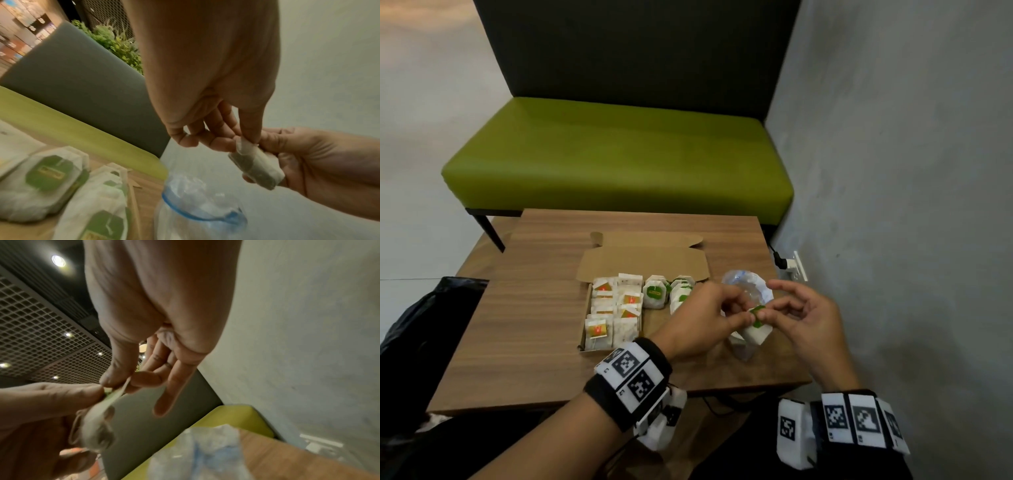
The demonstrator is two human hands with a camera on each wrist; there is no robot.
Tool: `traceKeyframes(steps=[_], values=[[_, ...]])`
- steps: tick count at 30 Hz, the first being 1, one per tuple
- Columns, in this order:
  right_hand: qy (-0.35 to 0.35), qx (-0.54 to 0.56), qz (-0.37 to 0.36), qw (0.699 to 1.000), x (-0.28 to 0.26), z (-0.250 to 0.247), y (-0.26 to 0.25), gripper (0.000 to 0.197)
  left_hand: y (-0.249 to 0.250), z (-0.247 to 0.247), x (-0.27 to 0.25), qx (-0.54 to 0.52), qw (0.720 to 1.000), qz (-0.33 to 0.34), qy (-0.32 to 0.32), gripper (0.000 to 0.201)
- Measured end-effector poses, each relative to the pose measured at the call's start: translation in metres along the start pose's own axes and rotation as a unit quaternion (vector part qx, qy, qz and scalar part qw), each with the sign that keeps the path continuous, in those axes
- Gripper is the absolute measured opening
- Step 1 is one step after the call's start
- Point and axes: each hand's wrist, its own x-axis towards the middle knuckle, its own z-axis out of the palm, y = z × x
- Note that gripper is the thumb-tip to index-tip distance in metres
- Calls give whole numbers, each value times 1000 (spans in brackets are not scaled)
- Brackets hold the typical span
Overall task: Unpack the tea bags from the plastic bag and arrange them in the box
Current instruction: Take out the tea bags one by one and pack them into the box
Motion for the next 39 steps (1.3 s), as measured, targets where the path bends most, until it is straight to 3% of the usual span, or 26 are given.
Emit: traceKeyframes(steps=[3, 6, 12, 17, 21, 24, 27, 35, 39], values=[[-25, 22, -7, 999, 3, 16, -9, 34, -2, -19, -13, -56, 997, -20, 51, 5], [-76, -11, -22, 997, 8, 38, -13, 18, -8, -42, -24, -38, 994, -28, 96, 2], [-105, -8, 14, 994, 16, 87, -10, 8, -32, -79, -35, -13, 992, -92, 82, 8], [-54, -20, 47, 997, 13, 95, -6, 6, -71, -92, -34, -2, 973, -179, 143, 8], [-25, -31, 60, 997, 9, 83, 0, 6, -94, -84, -27, 68, 957, -230, 163, 12], [-11, -50, 65, 997, 9, 77, 4, 6, -99, -74, -20, 124, 950, -235, 164, 19], [-9, -56, 65, 996, 11, 75, 7, 6, -98, -65, -12, 158, 942, -245, 165, 7], [11, -56, 51, 997, 11, 69, 5, 4, -99, -52, -5, 318, 896, -249, 185, 8], [85, -116, 22, 989, 15, 59, 9, 4, -98, -50, -5, 352, 882, -258, 180, 20]])
